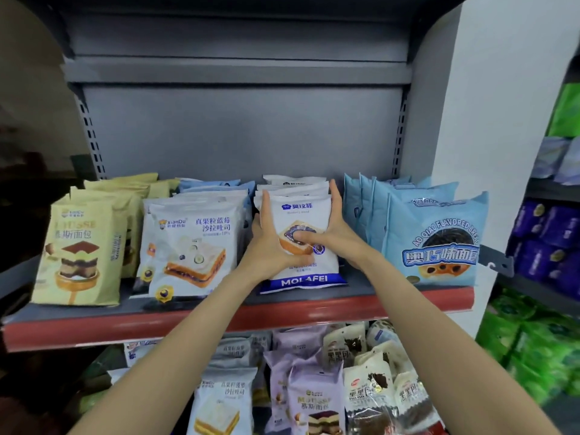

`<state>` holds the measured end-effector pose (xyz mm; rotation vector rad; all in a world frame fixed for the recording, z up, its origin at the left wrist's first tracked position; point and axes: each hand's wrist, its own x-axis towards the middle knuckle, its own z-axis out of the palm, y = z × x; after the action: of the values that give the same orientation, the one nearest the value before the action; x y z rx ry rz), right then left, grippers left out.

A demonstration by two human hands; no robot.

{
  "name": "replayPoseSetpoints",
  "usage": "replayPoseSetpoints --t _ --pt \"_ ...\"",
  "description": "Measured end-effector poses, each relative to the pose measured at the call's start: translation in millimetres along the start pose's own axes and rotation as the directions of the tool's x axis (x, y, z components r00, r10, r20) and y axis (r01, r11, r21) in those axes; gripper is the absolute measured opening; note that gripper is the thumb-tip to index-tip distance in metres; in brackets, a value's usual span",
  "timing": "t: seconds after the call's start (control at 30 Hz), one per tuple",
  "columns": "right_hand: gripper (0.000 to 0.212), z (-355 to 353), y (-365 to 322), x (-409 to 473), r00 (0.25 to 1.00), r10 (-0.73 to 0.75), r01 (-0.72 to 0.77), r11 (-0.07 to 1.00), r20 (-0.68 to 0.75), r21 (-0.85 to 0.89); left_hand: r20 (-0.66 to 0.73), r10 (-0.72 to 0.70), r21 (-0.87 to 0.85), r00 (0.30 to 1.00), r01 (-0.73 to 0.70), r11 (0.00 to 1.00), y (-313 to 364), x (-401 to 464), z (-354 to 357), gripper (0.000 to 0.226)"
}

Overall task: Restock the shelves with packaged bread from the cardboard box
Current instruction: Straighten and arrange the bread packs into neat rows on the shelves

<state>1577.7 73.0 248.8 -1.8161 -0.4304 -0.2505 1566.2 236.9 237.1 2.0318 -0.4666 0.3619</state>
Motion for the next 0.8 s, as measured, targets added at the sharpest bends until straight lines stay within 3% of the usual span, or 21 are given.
replayPoseSetpoints --t 0.07,0.17,0.27,0.33,0.4,0.53,0.63,0.8 --pt "0.135 1.3 0.6 -1.4 0.999 0.001 -0.006 0.993 -0.044 -0.12 0.023 0.011 0.027 1.0 -0.012 1.0 1.4 0.2 -2.6 0.149" --pt "0.125 0.6 -2.7 -8.8 0.991 -0.011 -0.038 0.934 -0.137 -0.356 0.048 0.03 0.038 0.998 -0.032 0.999 3.3 -3.0 -7.0 0.148" --pt "0.113 -3.2 -18.3 -16.5 0.991 -0.082 0.021 0.874 -0.104 -0.486 0.085 0.03 0.029 0.996 -0.033 0.999 7.3 -9.5 -8.2 0.147" --pt "0.099 -3.5 -33.0 -9.6 0.976 -0.218 0.155 0.753 -0.021 -0.639 0.109 0.04 0.064 0.993 -0.047 0.997 8.8 -16.1 -9.1 0.146" --pt "0.078 -1.4 -45.1 9.4 0.964 -0.258 0.206 0.597 0.058 -0.775 0.132 0.029 0.086 0.991 -0.041 0.995 8.7 -21.9 -9.4 0.145" --pt "0.063 2.6 -47.9 42.5 0.995 0.027 0.076 0.422 0.096 -0.904 0.131 0.013 0.121 0.991 -0.029 0.992 9.8 -27.9 -6.9 0.142" --pt "0.064 -2.0 -47.9 43.9 0.993 0.093 0.02 0.448 0.069 -0.894 0.103 0.018 0.184 0.995 -0.037 0.982 12.2 -28.3 -4.5 0.137" --pt "0.043 -6.6 -62.3 66.0 0.992 -0.118 0.097 0.457 0.048 -0.884 0.086 0.02 0.24 0.996 -0.04 0.97 9.2 -24.2 -6.1 0.137"
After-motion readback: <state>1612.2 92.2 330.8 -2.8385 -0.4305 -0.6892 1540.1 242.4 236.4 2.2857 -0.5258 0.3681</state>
